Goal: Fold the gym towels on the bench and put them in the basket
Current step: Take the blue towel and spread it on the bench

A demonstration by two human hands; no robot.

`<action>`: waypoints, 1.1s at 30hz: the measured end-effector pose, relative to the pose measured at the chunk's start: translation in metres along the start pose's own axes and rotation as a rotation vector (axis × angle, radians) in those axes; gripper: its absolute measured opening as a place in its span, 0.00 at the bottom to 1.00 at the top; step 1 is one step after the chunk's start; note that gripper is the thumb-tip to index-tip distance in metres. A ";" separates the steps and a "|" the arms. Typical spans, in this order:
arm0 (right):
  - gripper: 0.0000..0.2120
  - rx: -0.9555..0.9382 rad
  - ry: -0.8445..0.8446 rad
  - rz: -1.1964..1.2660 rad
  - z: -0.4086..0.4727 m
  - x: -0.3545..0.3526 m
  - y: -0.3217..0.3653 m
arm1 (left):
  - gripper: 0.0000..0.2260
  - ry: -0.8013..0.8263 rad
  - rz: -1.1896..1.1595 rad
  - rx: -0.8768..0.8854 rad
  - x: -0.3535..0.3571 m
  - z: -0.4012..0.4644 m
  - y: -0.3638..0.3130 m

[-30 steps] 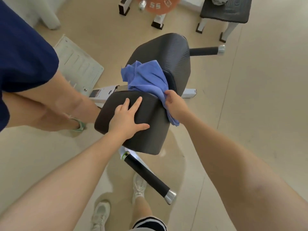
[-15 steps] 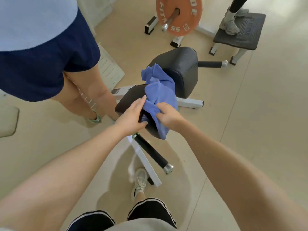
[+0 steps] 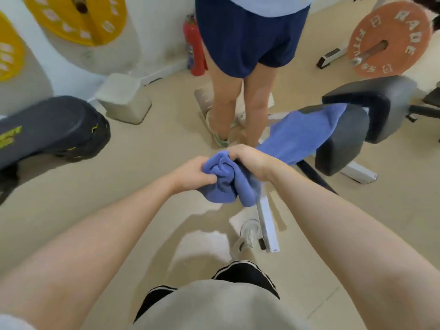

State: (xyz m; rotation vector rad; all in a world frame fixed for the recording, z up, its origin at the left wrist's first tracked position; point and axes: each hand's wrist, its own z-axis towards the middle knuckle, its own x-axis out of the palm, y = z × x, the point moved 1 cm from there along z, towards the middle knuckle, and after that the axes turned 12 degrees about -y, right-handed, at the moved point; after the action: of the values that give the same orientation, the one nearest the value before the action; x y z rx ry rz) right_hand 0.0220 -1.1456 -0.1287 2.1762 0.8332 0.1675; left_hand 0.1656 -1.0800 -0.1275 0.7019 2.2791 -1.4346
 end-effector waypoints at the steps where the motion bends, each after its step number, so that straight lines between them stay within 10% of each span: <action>1: 0.13 -0.030 0.047 -0.022 -0.002 0.033 0.005 | 0.09 -0.058 -0.042 -0.045 -0.014 -0.021 0.023; 5: 0.26 -0.134 0.169 -0.208 -0.009 0.144 0.024 | 0.05 -0.251 -0.161 -0.206 -0.065 -0.100 0.114; 13: 0.12 -0.366 0.156 -0.480 0.016 0.306 0.079 | 0.04 -0.606 -0.405 -0.366 -0.144 -0.189 0.234; 26: 0.10 -0.674 0.621 -0.758 0.123 0.525 0.209 | 0.09 -0.733 -0.476 -0.472 -0.321 -0.182 0.368; 33: 0.08 -0.460 0.550 -0.489 0.204 0.565 0.307 | 0.09 -0.933 -0.470 -0.427 -0.439 -0.141 0.395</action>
State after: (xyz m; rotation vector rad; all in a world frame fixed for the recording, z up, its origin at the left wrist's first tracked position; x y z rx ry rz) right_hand 0.6928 -1.0733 -0.1302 1.4546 1.4435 0.6567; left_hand 0.7472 -0.9055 -0.1193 -0.5713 1.8837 -1.0285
